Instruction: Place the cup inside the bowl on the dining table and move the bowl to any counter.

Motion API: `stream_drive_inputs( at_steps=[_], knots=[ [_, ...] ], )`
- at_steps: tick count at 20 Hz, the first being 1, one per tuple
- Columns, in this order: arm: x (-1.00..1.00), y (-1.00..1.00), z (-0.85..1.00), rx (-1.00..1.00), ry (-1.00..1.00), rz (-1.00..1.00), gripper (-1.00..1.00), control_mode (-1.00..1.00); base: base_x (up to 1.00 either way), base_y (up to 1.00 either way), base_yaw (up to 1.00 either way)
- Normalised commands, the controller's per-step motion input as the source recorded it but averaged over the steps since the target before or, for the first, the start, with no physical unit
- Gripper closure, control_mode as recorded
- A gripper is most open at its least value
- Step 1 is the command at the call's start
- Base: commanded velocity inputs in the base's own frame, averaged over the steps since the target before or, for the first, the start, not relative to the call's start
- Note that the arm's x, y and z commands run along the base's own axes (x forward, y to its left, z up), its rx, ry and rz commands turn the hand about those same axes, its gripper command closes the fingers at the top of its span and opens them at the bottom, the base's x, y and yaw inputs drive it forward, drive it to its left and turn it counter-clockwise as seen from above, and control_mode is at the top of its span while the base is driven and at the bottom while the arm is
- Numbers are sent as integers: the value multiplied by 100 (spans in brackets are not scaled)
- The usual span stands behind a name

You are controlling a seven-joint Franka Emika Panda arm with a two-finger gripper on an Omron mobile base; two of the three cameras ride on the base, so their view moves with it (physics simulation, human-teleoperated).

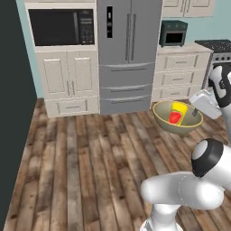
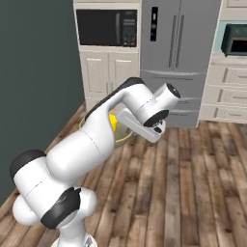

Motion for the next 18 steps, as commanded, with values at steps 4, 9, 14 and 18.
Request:
stream_drive_inputs(
  at_steps=[4,9,14,18],
  knots=[
    [0,0,0,0,0,0,100,100,83,5,0],
    [0,0,0,0,0,0,100,100,84,3,0],
    [0,0,0,0,0,0,100,100,82,2,0],
    [0,0,0,0,0,0,100,100,81,2,0]
  ],
)
